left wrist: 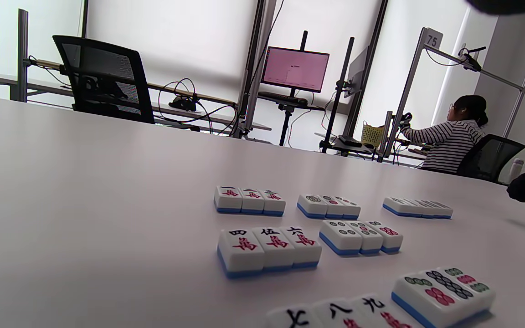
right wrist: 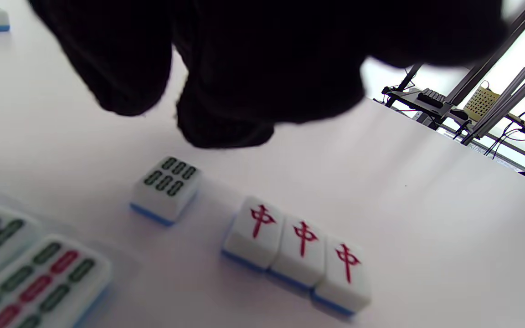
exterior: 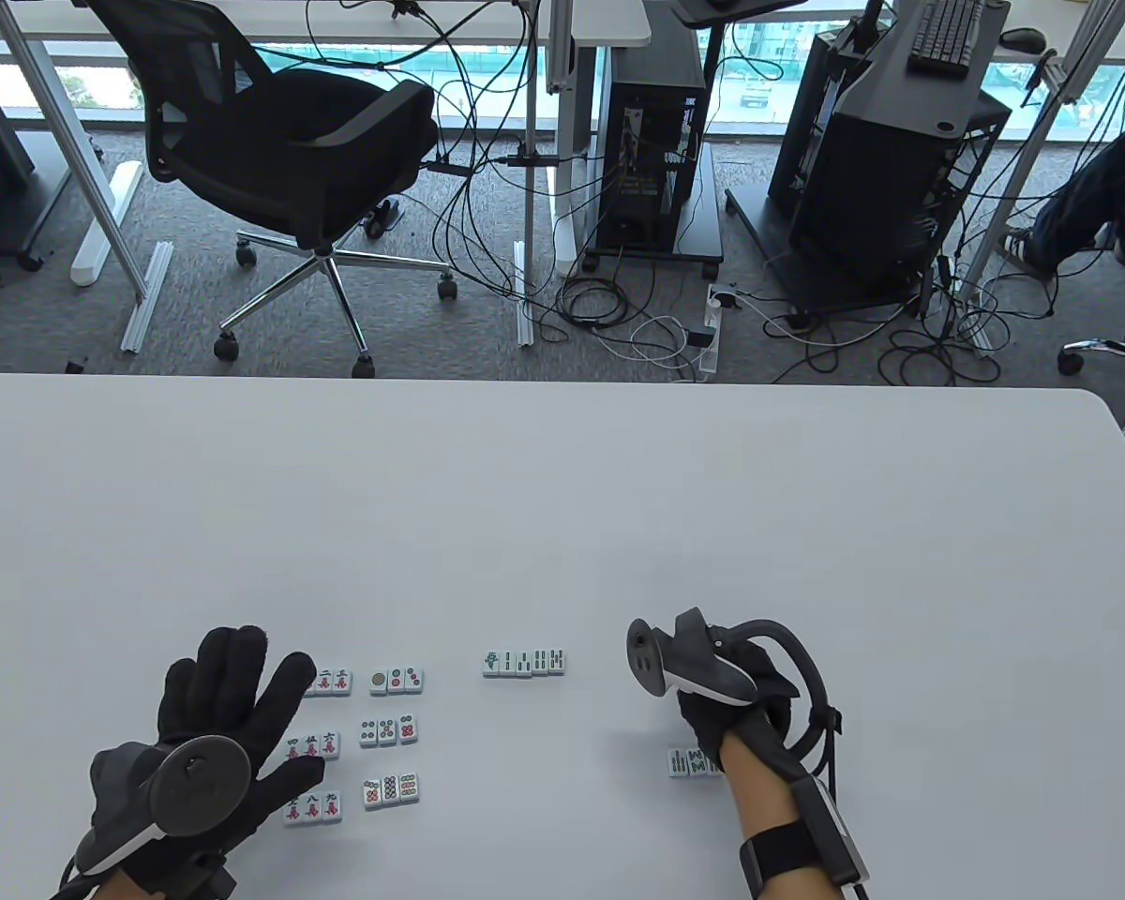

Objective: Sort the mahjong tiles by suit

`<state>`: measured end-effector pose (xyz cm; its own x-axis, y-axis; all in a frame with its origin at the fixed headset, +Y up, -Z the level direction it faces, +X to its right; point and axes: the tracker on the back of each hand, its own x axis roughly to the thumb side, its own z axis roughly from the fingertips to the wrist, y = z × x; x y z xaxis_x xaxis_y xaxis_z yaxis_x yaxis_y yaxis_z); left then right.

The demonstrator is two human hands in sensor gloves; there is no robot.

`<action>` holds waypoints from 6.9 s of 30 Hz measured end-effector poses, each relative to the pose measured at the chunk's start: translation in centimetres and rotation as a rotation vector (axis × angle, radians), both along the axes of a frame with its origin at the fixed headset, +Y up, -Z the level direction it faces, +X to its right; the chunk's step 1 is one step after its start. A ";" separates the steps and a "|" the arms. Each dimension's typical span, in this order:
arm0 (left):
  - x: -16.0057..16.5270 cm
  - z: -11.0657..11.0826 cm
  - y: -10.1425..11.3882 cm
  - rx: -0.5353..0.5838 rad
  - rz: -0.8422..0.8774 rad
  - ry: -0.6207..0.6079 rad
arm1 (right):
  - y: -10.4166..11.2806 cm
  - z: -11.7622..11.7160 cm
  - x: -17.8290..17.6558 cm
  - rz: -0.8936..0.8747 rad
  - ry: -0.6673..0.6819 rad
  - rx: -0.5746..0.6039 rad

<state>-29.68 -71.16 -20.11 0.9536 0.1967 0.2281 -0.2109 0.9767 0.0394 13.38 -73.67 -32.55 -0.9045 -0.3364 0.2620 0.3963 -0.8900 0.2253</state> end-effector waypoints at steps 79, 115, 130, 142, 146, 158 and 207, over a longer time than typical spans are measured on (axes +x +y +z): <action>0.0 -0.1 -0.2 -0.017 -0.010 0.005 | -2.7 5.9 -4.0 0.097 0.226 -0.031; -0.1 0.0 0.0 -0.004 0.012 -0.006 | -2.4 -1.6 -10.8 -0.039 0.183 0.090; 0.0 0.0 -0.1 -0.012 -0.002 -0.005 | -0.5 3.4 -3.3 -0.015 0.096 -0.070; 0.2 0.0 -0.1 -0.024 -0.015 -0.002 | -3.1 5.8 -2.5 0.129 0.189 -0.033; 0.2 0.0 0.0 -0.022 -0.011 -0.002 | -2.9 4.9 -3.1 0.129 0.166 -0.101; 0.2 0.0 0.0 -0.017 -0.002 -0.006 | -1.6 -0.3 -8.4 -0.041 0.187 0.097; 0.3 -0.1 -0.2 -0.039 -0.023 0.001 | -2.2 6.1 1.2 0.004 0.077 -0.043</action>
